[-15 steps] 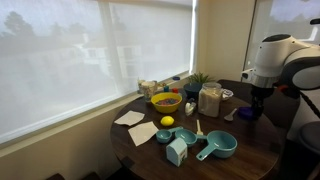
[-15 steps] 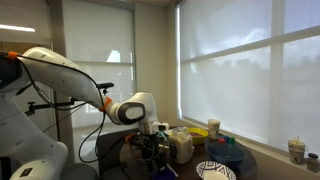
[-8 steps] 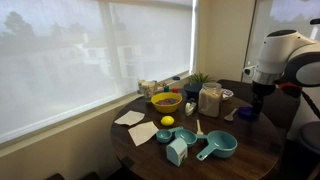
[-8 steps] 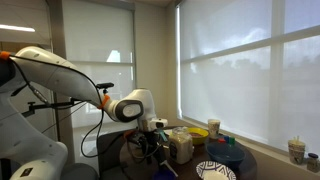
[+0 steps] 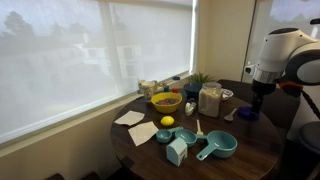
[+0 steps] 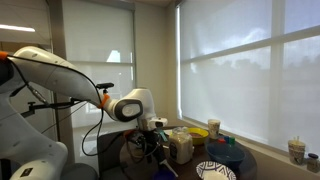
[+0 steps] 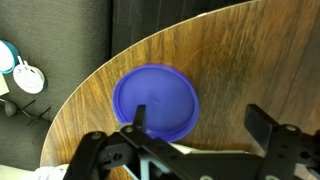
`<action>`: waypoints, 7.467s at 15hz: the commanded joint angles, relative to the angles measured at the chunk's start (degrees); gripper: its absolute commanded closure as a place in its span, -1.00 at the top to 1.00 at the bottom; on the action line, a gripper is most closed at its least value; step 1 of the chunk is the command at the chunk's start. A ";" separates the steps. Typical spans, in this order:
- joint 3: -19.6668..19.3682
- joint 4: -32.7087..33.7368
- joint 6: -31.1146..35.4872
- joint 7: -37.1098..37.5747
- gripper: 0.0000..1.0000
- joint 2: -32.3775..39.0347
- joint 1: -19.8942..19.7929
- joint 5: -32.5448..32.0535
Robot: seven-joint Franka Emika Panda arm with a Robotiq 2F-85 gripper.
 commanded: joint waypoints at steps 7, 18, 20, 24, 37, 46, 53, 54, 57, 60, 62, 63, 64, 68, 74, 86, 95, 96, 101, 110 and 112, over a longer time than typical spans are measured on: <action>1.62 1.14 2.30 17.67 1.00 1.02 -0.95 8.16; 7.70 5.92 3.57 50.26 1.00 7.99 -6.67 8.20; 7.80 6.91 3.65 56.26 1.00 9.56 -6.89 7.96; 6.15 8.58 2.74 62.55 1.00 12.06 -5.62 9.59; 4.90 11.64 2.31 67.61 0.39 15.94 -3.45 14.33; 4.33 12.35 2.50 68.40 -0.26 17.97 -2.94 14.17; 4.39 12.08 0.70 66.68 -0.98 16.65 -1.05 15.62; 4.54 11.85 0.47 66.46 -0.92 16.26 -0.50 15.90; 4.95 11.34 -0.09 66.07 -0.92 15.52 0.99 16.15; 4.92 11.67 -3.22 66.01 -0.92 14.21 1.54 15.45; 4.80 12.01 -4.91 66.03 -0.92 13.32 1.33 14.76; 4.57 12.20 -5.66 65.16 -0.92 13.40 1.44 15.28; 4.56 12.10 -5.77 64.74 -0.17 13.39 1.43 15.20; 4.69 11.24 -2.41 64.61 0.22 13.92 0.02 11.16; 4.14 10.67 1.68 64.34 0.99 15.47 -1.51 7.78; 3.93 10.26 4.38 63.38 -0.45 17.14 -0.86 8.29; 3.97 10.29 3.22 63.19 -0.94 16.69 -0.90 8.45; 3.93 10.34 2.90 63.06 -0.94 16.61 -0.85 8.64; 3.87 10.49 0.27 62.67 -0.94 14.50 -0.58 9.36; 4.36 11.63 -2.57 63.38 -0.75 9.34 -1.80 8.31; 4.34 11.53 -2.56 63.40 -0.75 9.87 -1.76 8.28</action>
